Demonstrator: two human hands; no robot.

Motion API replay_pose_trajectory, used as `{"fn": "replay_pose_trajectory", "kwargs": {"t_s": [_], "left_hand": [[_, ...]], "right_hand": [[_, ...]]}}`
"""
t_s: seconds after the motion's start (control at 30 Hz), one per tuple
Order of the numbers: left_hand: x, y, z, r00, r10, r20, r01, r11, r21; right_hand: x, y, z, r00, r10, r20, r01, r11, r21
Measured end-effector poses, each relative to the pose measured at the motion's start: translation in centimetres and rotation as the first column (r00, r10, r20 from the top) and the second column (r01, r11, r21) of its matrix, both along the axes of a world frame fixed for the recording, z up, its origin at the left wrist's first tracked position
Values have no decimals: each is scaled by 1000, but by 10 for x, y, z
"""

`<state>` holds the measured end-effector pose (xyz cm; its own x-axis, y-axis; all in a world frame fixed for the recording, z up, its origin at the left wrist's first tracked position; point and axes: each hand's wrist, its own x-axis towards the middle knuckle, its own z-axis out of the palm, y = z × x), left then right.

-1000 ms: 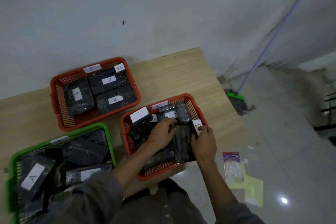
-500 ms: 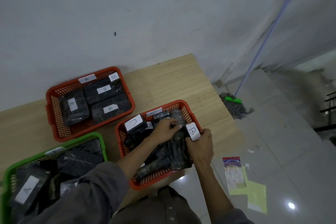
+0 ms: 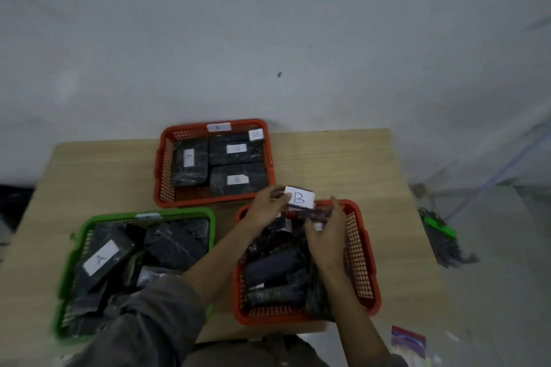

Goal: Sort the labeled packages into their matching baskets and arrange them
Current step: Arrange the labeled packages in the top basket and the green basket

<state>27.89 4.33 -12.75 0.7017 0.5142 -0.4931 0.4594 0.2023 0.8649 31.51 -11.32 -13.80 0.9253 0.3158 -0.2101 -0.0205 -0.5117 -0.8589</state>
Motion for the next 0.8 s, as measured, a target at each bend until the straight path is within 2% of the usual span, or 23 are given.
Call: {"fn": "replay_pose_trajectory", "kwargs": {"t_s": [0.13, 0.27, 0.37, 0.6, 0.8], "left_hand": [[-11, 46, -4, 978, 208, -7, -206, 971, 120], [-15, 98, -12, 914, 403, -45, -400, 915, 60], [-9, 135, -16, 908, 412, -74, -407, 910, 77], [21, 205, -42, 893, 428, -138, -420, 903, 87], [51, 225, -61, 893, 424, -149, -418, 905, 71]], "right_hand": [[-2, 38, -1, 989, 148, -20, -149, 989, -26], [1, 87, 0, 957, 281, -66, -283, 959, -21], [9, 130, 3, 940, 340, -39, -341, 940, -21], [36, 217, -9, 901, 425, -87, -434, 887, -160], [56, 244, -25, 918, 387, -91, -397, 887, -235]]}}
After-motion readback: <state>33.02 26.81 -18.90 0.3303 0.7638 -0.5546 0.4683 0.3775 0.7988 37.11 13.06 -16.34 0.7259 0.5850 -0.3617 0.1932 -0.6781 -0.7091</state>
